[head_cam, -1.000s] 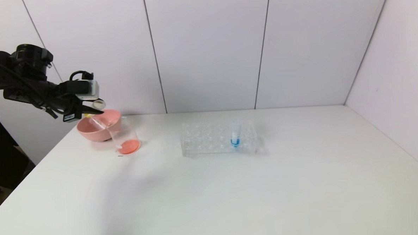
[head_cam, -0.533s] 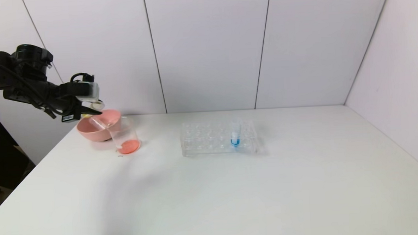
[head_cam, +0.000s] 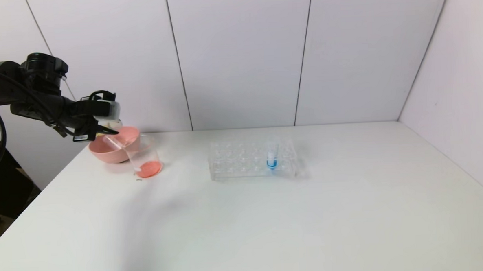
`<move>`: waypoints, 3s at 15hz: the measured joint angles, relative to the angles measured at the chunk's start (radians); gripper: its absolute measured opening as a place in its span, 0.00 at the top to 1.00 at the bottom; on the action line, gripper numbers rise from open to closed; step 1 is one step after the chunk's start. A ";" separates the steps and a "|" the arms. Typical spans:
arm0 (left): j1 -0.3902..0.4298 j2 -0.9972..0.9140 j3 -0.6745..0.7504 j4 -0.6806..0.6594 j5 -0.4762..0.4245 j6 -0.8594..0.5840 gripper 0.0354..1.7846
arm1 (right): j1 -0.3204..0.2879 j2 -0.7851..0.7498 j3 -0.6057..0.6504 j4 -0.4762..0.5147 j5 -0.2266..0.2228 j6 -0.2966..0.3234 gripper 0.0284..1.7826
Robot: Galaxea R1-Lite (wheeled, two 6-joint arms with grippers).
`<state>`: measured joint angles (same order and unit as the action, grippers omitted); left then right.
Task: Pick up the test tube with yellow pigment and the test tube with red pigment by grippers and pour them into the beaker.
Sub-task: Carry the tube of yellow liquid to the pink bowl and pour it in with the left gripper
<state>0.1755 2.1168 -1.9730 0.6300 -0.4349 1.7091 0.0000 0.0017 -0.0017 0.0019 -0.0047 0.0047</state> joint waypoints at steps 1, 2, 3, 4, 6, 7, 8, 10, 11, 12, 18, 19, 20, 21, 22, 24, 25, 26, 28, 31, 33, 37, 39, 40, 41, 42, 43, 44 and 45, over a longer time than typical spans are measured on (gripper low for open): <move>-0.004 0.000 0.001 0.000 0.000 0.018 0.77 | 0.000 0.000 0.000 0.000 0.000 0.000 0.05; -0.006 0.000 0.001 0.000 0.001 0.037 0.77 | 0.000 0.000 0.000 0.000 0.000 0.000 0.05; -0.008 0.000 0.001 0.000 0.001 0.047 0.77 | 0.000 0.000 0.000 0.000 0.000 0.000 0.05; -0.010 0.000 0.001 0.001 0.001 0.053 0.77 | 0.000 0.000 0.000 0.000 0.000 0.000 0.05; -0.013 -0.001 0.002 0.002 0.002 0.083 0.77 | 0.000 0.000 0.000 0.000 0.000 0.000 0.05; -0.013 -0.002 0.002 0.002 0.003 0.092 0.77 | 0.000 0.000 0.000 0.000 0.000 0.000 0.05; -0.013 -0.002 0.002 0.003 0.004 0.093 0.77 | 0.000 0.000 0.000 0.000 0.000 0.000 0.05; -0.022 -0.002 0.003 0.003 0.033 0.095 0.77 | 0.000 0.000 0.000 0.000 0.000 0.000 0.05; -0.027 -0.002 0.003 0.003 0.050 0.095 0.77 | 0.000 0.000 0.000 0.000 0.000 0.000 0.05; -0.030 -0.002 0.004 0.003 0.054 0.096 0.77 | 0.000 0.000 0.000 0.000 0.000 0.000 0.05; -0.036 -0.003 0.006 0.007 0.057 0.118 0.77 | 0.000 0.000 0.000 0.000 0.000 0.000 0.05; -0.037 -0.003 0.007 0.007 0.062 0.126 0.77 | 0.000 0.000 0.000 0.000 0.000 0.000 0.05; -0.039 -0.003 0.007 0.007 0.076 0.143 0.77 | 0.000 0.000 0.000 0.000 0.000 0.000 0.05; -0.040 -0.003 0.008 0.007 0.094 0.157 0.77 | 0.000 0.000 0.000 0.000 0.000 0.000 0.05; -0.041 -0.003 0.008 0.007 0.104 0.160 0.77 | 0.000 0.000 0.000 0.000 0.000 0.000 0.05; -0.047 -0.002 0.011 0.007 0.114 0.163 0.77 | 0.000 0.000 0.000 0.000 0.000 0.000 0.05; -0.052 -0.001 0.013 0.007 0.118 0.163 0.77 | 0.000 0.000 0.000 0.000 0.000 0.000 0.05; -0.056 -0.001 0.015 0.007 0.130 0.163 0.77 | 0.000 0.000 0.000 0.000 0.000 0.000 0.05; -0.061 0.000 0.017 0.007 0.166 0.163 0.77 | 0.000 0.000 0.000 0.000 0.000 0.000 0.05; -0.072 0.000 0.023 0.004 0.206 0.163 0.77 | 0.000 0.000 0.000 0.000 0.000 0.000 0.05; -0.075 0.000 0.025 0.003 0.208 0.163 0.77 | 0.000 0.000 0.000 0.000 0.000 0.000 0.05; -0.084 -0.002 0.027 0.000 0.209 0.163 0.77 | 0.000 0.000 0.000 0.000 0.000 0.000 0.05; -0.085 -0.003 0.028 0.000 0.212 0.163 0.77 | 0.000 0.000 0.000 0.000 0.000 0.000 0.05; -0.087 -0.004 0.028 0.000 0.213 0.163 0.77 | 0.000 0.000 0.000 0.000 0.000 0.000 0.05; -0.089 -0.004 0.028 0.000 0.212 0.163 0.77 | 0.000 0.000 0.000 0.000 0.000 0.000 0.05; -0.090 -0.004 0.028 0.000 0.212 0.163 0.77 | 0.000 0.000 0.000 0.000 0.000 0.000 0.05; -0.091 -0.004 0.028 0.000 0.213 0.163 0.77 | 0.000 0.000 0.000 0.000 0.000 0.000 0.05; -0.092 -0.004 0.028 0.000 0.219 0.163 0.77 | 0.000 0.000 0.000 0.000 0.000 0.000 0.05; -0.095 -0.004 0.028 -0.001 0.228 0.163 0.77 | 0.000 0.000 0.000 0.000 0.000 0.000 0.05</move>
<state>0.0809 2.1128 -1.9449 0.6287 -0.2072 1.8717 0.0000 0.0017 -0.0017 0.0019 -0.0047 0.0043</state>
